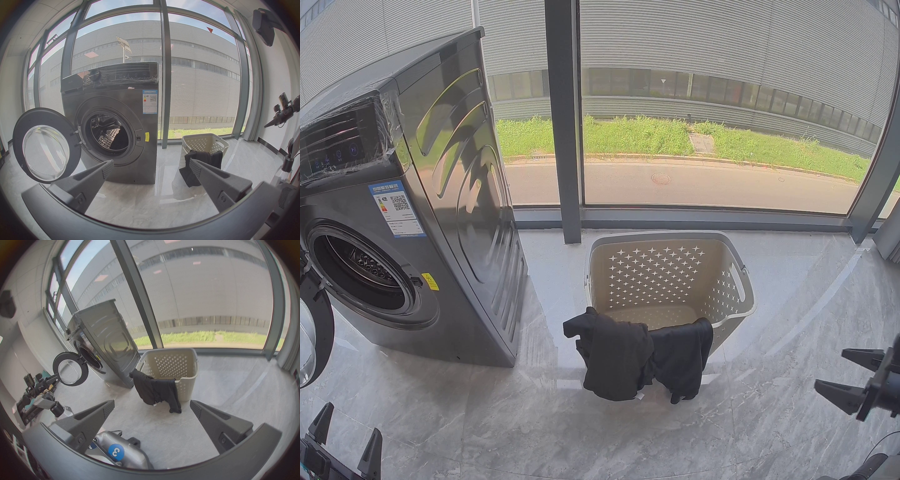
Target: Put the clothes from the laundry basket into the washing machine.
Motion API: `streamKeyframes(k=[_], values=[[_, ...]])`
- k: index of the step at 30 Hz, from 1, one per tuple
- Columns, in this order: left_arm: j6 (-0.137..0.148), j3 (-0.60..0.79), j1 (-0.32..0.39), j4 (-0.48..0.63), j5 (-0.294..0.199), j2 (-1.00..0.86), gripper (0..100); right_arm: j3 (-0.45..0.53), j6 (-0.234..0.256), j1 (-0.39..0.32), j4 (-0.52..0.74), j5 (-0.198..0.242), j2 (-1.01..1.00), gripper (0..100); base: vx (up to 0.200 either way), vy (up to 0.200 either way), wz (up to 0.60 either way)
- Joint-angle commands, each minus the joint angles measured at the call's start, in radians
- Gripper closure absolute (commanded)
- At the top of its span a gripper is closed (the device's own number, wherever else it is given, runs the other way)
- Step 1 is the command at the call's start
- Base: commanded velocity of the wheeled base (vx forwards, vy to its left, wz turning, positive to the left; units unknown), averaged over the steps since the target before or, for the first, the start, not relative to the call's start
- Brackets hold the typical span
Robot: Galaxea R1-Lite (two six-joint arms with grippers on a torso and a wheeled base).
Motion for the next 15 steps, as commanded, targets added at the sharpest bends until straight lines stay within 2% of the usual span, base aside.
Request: streamKeyframes(k=[1,2,3,4,6,8,10,15], values=[[-0.005,0.016,0.000,-0.001,0.000,-0.016,0,0.025,0.113,0.123,-0.302,0.033,0.583,0,0.000,0.000,0.00],[-0.007,0.016,0.000,-0.001,0.000,-0.016,0,0.033,0.104,0.126,-0.372,0.027,0.651,0,0.000,0.000,0.00],[-0.007,0.015,0.000,-0.001,0.000,-0.016,0,0.034,0.104,0.126,-0.380,0.027,0.658,0,0.000,0.000,0.00],[-0.004,0.016,0.000,-0.001,0.000,-0.016,0,0.042,0.095,0.134,-0.458,0.010,0.741,0,0.000,0.000,0.00],[-0.005,0.015,0.000,-0.001,0.000,-0.016,0,0.045,0.095,0.144,-0.509,-0.014,0.796,0,0.000,0.000,0.00],[-0.005,0.015,0.000,-0.001,0.000,-0.016,0,0.046,0.095,0.164,-0.607,-0.076,0.904,0,0.000,0.000,0.00],[-0.007,0.016,0.000,-0.001,0.000,-0.016,0,0.045,0.097,0.173,-0.667,-0.099,0.967,0,0.000,0.000,0.00],[-0.005,0.016,0.000,-0.001,0.000,-0.016,0,0.028,0.106,0.187,-0.757,-0.109,1.054,0,0.000,0.000,0.00]])
